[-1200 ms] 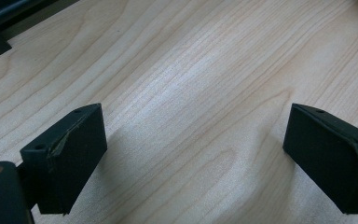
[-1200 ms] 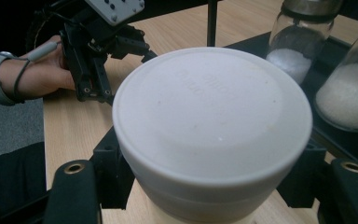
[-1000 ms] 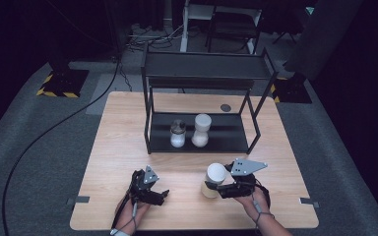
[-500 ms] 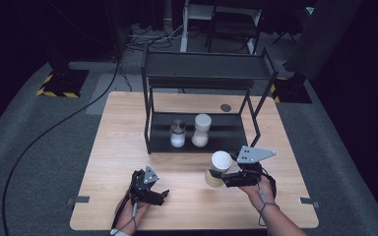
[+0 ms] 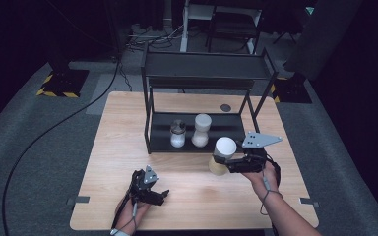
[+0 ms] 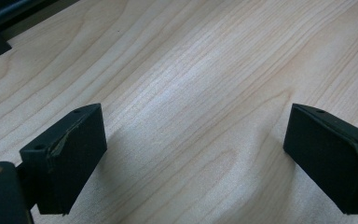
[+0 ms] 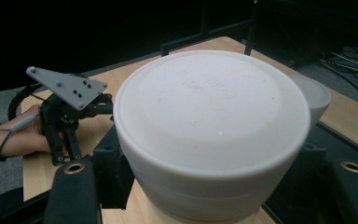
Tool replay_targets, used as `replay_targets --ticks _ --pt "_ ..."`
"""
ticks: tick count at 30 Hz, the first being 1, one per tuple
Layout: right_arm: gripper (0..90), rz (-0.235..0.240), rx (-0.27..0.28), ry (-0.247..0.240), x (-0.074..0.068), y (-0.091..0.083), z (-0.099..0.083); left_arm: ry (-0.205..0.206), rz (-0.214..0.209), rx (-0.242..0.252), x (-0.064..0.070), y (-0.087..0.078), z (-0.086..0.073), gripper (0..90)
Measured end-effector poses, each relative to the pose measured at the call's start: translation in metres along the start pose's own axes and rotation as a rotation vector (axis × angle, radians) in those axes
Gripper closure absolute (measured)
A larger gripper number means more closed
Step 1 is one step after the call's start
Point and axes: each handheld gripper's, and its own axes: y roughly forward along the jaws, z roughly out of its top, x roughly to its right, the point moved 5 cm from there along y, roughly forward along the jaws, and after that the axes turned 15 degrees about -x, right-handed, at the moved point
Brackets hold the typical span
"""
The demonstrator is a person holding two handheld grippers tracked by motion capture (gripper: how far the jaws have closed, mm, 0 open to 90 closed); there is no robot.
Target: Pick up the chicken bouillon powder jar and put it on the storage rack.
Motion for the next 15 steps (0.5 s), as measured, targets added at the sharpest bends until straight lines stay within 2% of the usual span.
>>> replay_targets --ticks 15 --pt "33.6 -0.033 0.024 0.039 0.028 -0.002 0.018 0.0 0.001 0.001 0.0 0.0 0.0 5.8"
